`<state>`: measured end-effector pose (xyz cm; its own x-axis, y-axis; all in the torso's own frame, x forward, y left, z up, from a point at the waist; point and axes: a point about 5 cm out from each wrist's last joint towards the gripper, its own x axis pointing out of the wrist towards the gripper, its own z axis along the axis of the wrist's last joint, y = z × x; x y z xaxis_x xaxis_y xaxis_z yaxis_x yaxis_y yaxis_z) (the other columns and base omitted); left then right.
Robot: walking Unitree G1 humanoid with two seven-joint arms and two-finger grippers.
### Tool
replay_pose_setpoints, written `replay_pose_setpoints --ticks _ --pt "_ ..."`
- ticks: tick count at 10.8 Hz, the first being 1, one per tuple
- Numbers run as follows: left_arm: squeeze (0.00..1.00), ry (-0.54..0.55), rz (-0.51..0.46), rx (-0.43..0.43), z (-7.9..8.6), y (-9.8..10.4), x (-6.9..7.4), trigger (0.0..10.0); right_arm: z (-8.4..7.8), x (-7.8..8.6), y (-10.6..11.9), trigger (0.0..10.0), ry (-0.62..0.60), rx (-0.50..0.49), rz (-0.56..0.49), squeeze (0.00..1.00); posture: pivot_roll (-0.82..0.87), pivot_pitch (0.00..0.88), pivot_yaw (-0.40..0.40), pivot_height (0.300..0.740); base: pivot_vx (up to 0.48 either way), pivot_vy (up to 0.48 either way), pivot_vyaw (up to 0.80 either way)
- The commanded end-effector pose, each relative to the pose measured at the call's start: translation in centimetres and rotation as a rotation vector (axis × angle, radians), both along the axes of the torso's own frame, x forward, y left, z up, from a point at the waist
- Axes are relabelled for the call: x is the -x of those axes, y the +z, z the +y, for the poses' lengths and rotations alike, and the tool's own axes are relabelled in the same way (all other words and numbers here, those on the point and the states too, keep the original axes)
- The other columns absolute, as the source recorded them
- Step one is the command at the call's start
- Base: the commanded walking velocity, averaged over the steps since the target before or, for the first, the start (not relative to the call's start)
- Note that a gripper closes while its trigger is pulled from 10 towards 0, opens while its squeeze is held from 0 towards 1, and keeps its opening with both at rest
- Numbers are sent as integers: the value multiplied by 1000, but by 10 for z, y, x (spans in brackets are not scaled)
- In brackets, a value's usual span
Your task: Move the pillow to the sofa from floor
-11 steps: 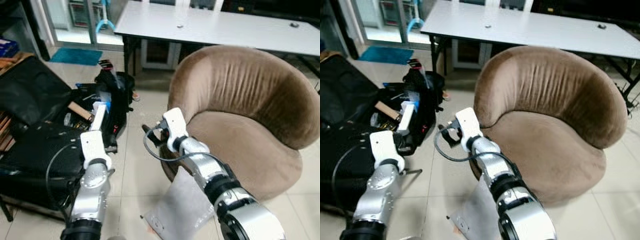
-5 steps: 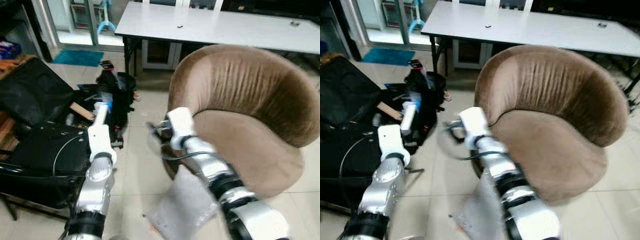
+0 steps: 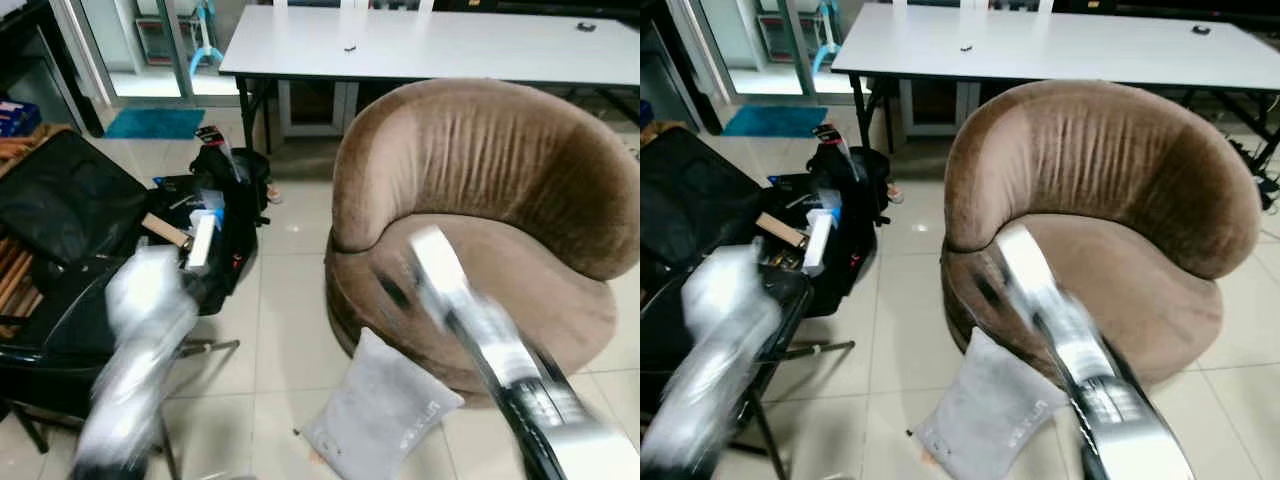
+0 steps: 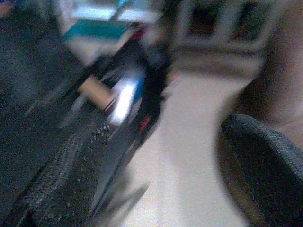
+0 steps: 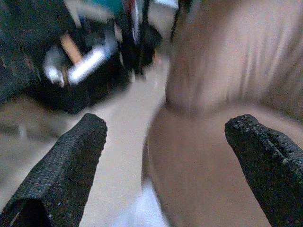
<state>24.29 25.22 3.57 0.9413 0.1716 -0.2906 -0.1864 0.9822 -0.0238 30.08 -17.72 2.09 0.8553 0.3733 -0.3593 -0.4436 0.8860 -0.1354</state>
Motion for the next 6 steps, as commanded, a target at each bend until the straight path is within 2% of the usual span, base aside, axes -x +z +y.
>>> replay_pose_setpoints --ticks 1,2,3,4,6 --pt "0 -24 56 -1 -7 -19 14 10000 2 8 -7 10000 27 -2 6 0 -4 0 6 740 0 0 0" --pt "0 -21 92 17 -11 -32 29 10000 -1 19 -15 10000 26 -29 28 0 -5 0 8 740 0 0 0" --pt "0 -63 87 64 -31 -34 46 10000 -5 30 -20 10000 -1 -80 24 0 -15 0 11 740 0 0 0" --pt "0 -76 53 105 -39 -30 44 10000 -4 30 -18 10000 -12 -96 -2 0 -15 0 11 740 0 0 0" --pt "0 -84 -26 108 -42 -15 27 10000 7 24 -9 10000 5 -125 -62 0 -25 0 17 740 0 0 0"
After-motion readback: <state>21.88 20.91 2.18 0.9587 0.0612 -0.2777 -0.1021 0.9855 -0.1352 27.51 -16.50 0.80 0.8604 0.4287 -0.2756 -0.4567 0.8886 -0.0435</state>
